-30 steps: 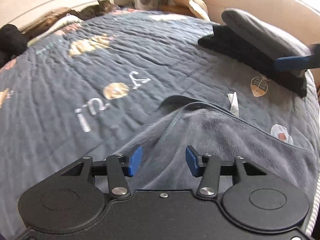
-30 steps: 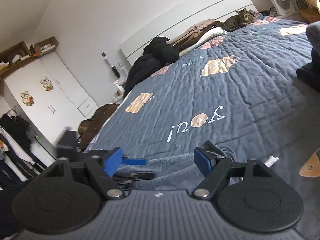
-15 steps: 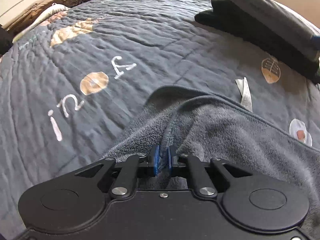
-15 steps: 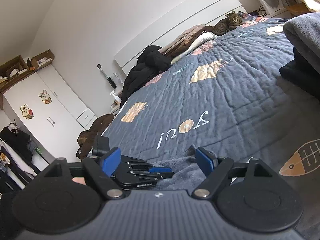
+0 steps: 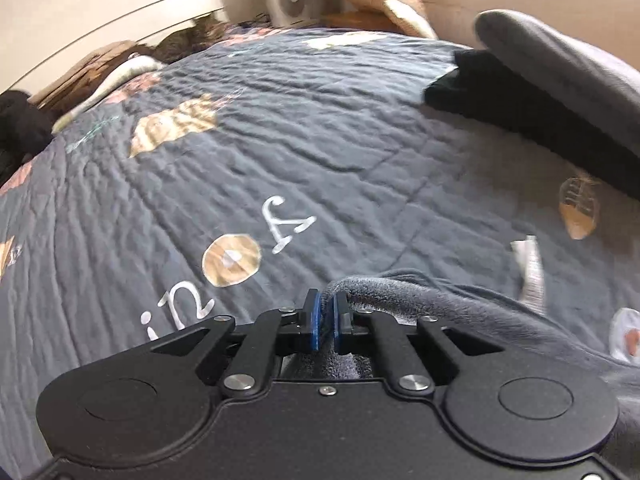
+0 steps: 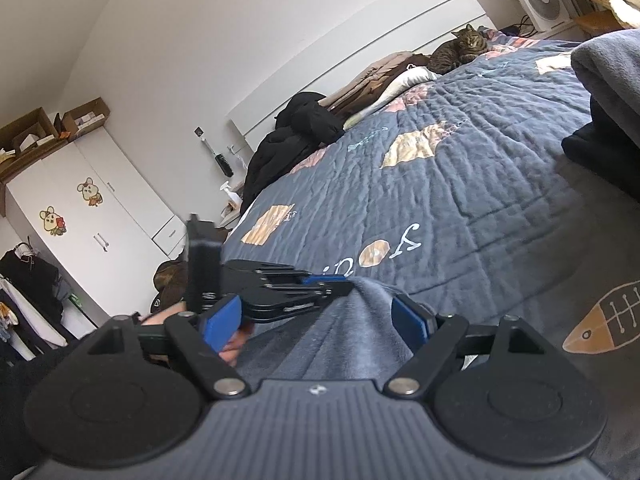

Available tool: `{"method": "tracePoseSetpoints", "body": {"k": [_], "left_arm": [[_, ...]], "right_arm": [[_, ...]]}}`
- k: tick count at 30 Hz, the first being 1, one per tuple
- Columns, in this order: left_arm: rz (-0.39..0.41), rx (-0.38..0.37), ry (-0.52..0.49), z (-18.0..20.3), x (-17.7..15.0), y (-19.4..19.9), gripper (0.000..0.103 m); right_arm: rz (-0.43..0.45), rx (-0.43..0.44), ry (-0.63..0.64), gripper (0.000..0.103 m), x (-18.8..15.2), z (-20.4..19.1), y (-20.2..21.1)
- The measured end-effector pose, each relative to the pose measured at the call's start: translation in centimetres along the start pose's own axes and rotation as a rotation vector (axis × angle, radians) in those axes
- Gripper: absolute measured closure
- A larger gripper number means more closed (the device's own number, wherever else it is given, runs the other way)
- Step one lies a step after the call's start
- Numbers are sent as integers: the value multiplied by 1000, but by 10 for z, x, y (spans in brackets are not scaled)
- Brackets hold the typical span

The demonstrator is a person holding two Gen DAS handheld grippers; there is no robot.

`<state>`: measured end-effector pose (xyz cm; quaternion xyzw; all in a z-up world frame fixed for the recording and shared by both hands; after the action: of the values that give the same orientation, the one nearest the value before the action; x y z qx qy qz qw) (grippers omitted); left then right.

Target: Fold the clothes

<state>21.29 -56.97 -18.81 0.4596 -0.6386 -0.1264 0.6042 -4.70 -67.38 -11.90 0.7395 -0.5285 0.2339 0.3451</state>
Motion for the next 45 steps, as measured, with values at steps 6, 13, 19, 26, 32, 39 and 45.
{"method": "tracePoseSetpoints", "body": {"k": [6,13,19,26,32,39,45], "left_arm": [[-35,49,-11,-4,-14,-9,64],[29,103,26,-52,-43,64,51],[-93,331,111,-162,-138,133,48],[-261,537,264,-271,-246,190,35],[-267,610,385,-312,-289,195,35],[-274,483,497,-326,-307,164,44],[-183,468,533,-332,-305,170,97]], "right_arm": [[-27,-15,0,21,-5,2,-6],[-67,-16,21,21,-13,-5,-17],[-117,-17,54,21,-25,-16,-33],[-149,34,90,21,-37,-43,-58],[-200,53,110,21,-52,-64,-91],[-259,71,131,21,-69,-81,-121],[-275,68,129,21,-74,-83,-131]]}}
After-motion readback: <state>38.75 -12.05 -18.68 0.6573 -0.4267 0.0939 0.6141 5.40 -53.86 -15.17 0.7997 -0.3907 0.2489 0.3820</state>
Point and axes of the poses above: each gripper's, at about its wrist camera, not at the fingertips, and y roughly against the way its jaws point, z to its right, x to its top, the point moved 5 cm from there along -y, roughly the way its jaws point, and after that the axes turned 9 degrees about x, right-handed, at the moved point
